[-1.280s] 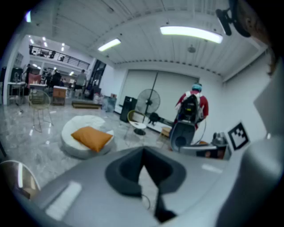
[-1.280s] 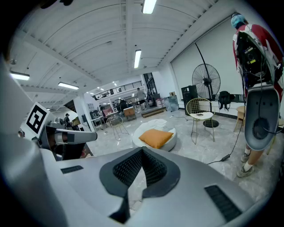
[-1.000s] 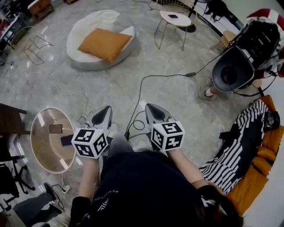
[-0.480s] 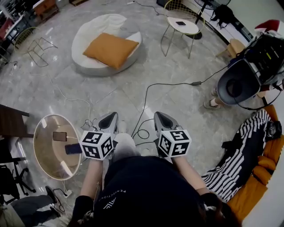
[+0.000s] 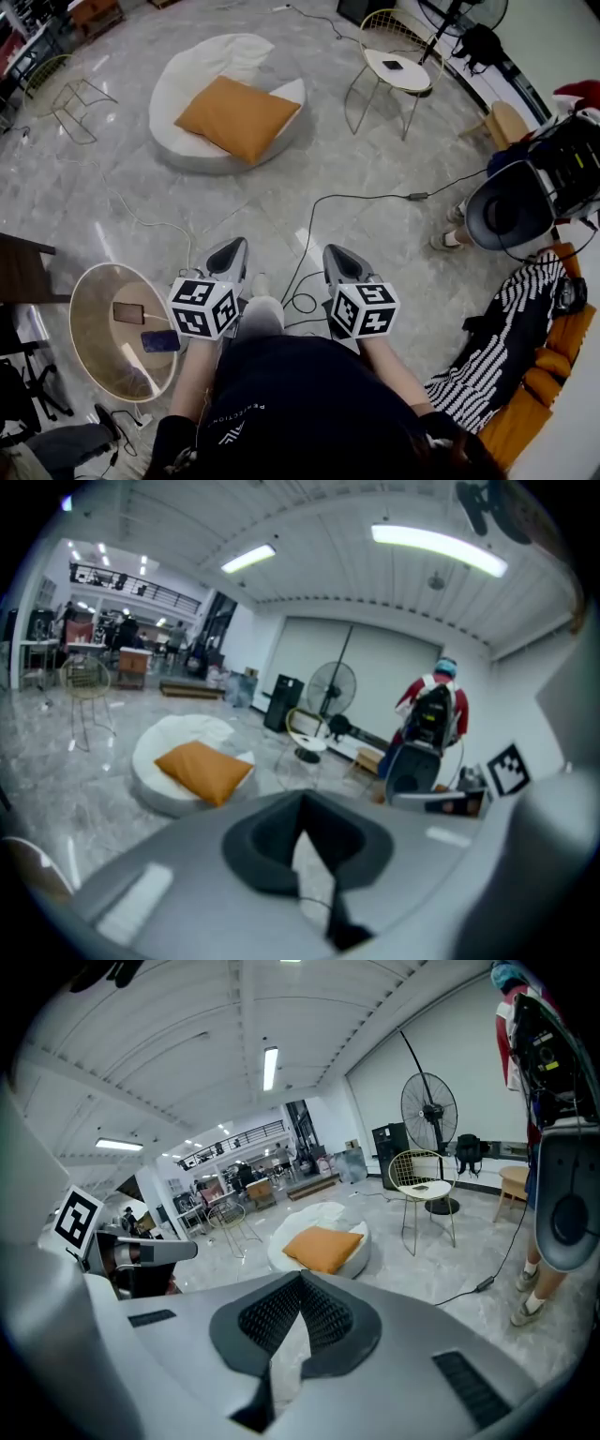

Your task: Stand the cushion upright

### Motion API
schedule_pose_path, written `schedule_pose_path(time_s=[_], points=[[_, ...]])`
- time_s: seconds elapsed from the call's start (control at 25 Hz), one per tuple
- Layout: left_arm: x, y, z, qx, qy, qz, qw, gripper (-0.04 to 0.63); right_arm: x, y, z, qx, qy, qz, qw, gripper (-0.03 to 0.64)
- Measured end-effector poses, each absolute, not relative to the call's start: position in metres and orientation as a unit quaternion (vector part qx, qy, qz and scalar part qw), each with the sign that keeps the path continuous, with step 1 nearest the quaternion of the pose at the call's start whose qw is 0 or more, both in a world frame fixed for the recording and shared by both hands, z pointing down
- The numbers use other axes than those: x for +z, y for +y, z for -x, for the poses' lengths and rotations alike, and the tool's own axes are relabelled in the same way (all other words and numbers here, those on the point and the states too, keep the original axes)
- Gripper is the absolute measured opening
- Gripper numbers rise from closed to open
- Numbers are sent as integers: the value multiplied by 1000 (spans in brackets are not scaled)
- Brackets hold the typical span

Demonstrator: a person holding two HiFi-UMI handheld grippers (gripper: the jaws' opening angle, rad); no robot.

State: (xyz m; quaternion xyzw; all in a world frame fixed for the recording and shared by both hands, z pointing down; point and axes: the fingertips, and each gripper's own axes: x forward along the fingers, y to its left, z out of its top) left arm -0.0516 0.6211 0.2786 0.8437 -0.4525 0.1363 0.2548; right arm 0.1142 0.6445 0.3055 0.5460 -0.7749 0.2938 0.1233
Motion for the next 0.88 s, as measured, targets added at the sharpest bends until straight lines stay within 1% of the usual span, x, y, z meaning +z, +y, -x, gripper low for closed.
schedule_pose_path(time_s=[0.4,0.88], points=[[283,546,89,148,-447,-843,261,9,313,573,-74,310,-765,-549,131,-6],[301,500,141,163,-443,-838,273,9,330,515,-33,307,-757,-555,159,-6]])
